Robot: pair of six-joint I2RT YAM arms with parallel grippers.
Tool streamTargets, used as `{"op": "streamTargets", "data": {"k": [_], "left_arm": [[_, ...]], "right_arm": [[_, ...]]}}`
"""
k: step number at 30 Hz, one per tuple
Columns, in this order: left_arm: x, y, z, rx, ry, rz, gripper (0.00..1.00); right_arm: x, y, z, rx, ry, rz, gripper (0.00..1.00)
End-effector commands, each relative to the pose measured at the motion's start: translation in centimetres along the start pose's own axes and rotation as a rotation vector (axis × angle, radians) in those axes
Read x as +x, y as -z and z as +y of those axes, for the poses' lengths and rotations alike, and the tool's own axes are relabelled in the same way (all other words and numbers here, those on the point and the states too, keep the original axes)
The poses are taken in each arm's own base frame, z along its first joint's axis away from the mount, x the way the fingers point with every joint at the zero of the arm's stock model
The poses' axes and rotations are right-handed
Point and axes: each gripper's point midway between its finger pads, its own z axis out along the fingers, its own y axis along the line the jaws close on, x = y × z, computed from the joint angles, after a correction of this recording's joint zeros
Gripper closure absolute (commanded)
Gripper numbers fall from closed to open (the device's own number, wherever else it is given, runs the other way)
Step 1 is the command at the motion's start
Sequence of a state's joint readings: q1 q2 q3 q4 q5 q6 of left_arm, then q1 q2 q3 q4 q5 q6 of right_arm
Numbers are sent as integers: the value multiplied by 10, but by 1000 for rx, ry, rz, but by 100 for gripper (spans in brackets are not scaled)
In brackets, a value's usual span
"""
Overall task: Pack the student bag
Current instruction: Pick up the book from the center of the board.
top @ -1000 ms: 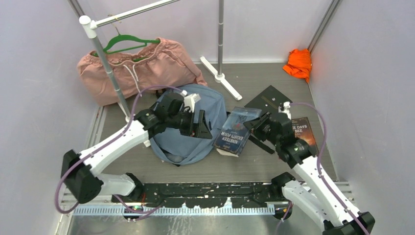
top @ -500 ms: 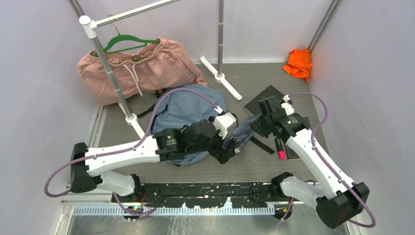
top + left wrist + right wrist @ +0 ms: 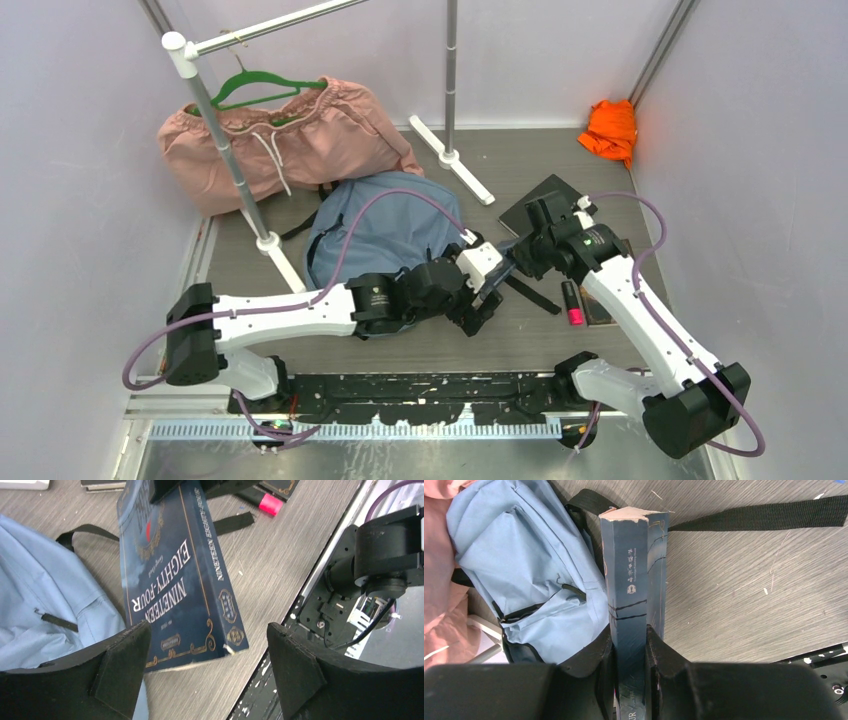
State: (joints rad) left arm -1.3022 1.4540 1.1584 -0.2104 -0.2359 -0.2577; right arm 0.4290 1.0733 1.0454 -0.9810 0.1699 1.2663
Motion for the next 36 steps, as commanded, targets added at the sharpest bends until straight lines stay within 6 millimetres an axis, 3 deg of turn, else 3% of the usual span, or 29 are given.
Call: {"op": "streamTargets", "data": {"k": [1, 4, 6, 8, 11, 12, 14, 15, 17, 18, 19, 22, 23, 26, 28, 31, 36], "left_arm": [[-31, -10, -10, 22, 17, -111, 15], [-25, -16, -5, -13, -13, -80, 22], [-25, -14, 4, -55, -22, -88, 35], [-26, -11, 9, -78, -22, -110, 54], [-26, -9, 11, -81, -31, -109, 96], [-25, -8, 11, -84, -34, -101, 100], [-26, -4, 12, -82, -48, -95, 100], [-29, 2, 13, -76, -54, -106, 100], [-35, 16, 16, -73, -75, -131, 100], [-37, 24, 20, -74, -87, -146, 100], [-39, 32, 23, -68, -102, -157, 100], [-37, 56, 34, -33, -187, -167, 100], [-37, 65, 37, -23, -230, -182, 100], [-32, 90, 43, 20, -369, -267, 100], [-31, 105, 47, 28, -457, -343, 100], [-30, 127, 54, 13, -537, -412, 100], [-28, 157, 50, 67, -632, -445, 100]], "right_arm": [[-6, 24, 40, -165, -71, 7, 99], [-2, 26, 42, -176, -76, 30, 99], [0, 28, 41, -178, -73, 39, 99], [2, 29, 40, -185, -67, 47, 99], [8, 29, 44, -234, -36, 77, 99], [11, 29, 45, -242, -25, 87, 99], [17, 32, 46, -276, 20, 114, 89], [19, 34, 46, -299, 43, 123, 78], [19, 41, 47, -359, 70, 109, 35], [17, 51, 48, -411, 88, 90, 20], [15, 59, 49, -452, 110, 70, 13], [-3, 92, 51, -536, 241, -49, 10], [-19, 105, 51, -530, 270, -134, 9], [-50, 129, 34, -425, 342, -278, 6], [-59, 138, 29, -382, 375, -310, 4], [-48, 132, 30, -358, 425, -236, 0], [4, 135, 64, -583, 425, 70, 0]]}}
